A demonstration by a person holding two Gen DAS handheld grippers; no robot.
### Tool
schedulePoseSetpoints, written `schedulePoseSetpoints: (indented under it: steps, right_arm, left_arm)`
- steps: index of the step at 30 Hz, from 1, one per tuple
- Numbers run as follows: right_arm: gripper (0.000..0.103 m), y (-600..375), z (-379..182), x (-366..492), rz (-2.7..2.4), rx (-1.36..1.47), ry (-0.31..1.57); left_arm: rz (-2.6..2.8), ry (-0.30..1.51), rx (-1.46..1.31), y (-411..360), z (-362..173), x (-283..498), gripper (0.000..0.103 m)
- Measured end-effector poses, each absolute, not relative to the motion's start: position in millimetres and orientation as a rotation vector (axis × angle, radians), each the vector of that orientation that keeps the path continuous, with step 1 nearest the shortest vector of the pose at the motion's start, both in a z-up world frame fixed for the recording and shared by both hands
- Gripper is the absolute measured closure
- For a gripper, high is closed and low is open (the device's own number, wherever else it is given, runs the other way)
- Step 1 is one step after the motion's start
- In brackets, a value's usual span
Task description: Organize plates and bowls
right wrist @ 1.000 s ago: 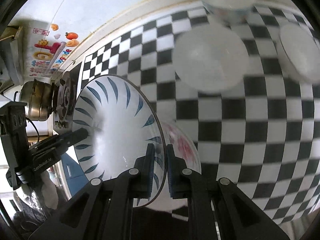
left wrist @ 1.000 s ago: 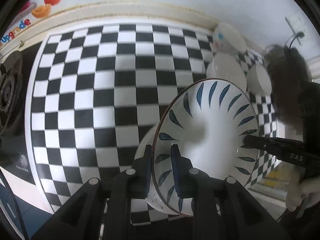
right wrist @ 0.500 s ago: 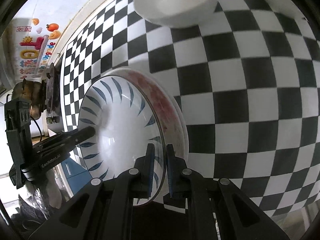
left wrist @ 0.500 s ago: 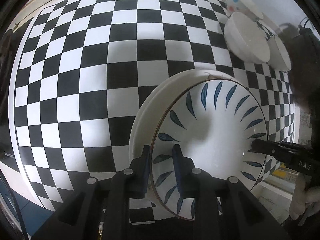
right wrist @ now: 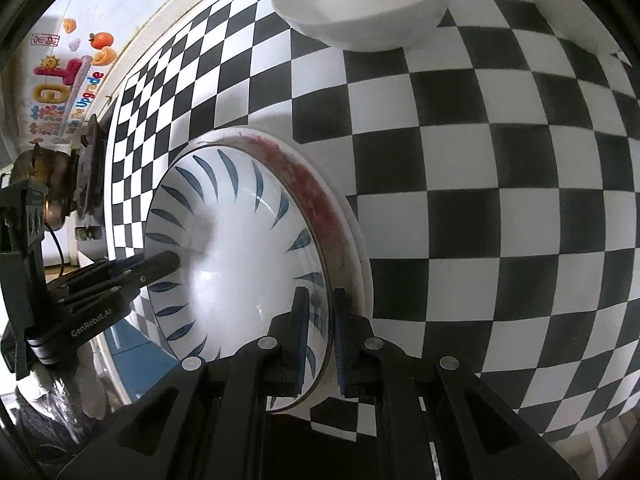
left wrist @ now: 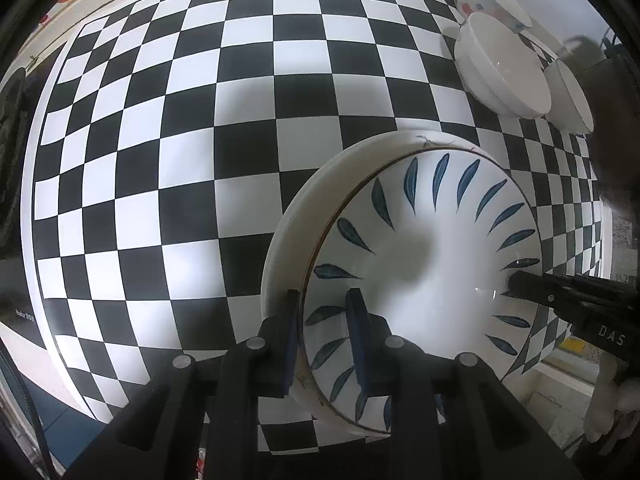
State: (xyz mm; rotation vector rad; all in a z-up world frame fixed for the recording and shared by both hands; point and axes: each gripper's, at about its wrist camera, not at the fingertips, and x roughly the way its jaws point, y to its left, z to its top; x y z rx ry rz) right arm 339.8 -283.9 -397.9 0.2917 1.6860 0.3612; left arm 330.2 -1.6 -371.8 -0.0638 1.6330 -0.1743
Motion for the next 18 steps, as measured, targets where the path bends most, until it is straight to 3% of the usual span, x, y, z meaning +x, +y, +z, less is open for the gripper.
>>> schedulePoseSetpoints:
  steps: [10, 18]
  right_arm:
    - [0.087, -281, -399, 342, 0.335, 0.299, 1.694]
    - [0.078, -274, -393, 345, 0.313, 0.282, 1.696]
  left_arm:
    - [-0.171, 1.655, -0.095, 3, -376, 330, 0.082]
    - [-0.154, 1.655, -0.093, 7, -370, 328, 0.082]
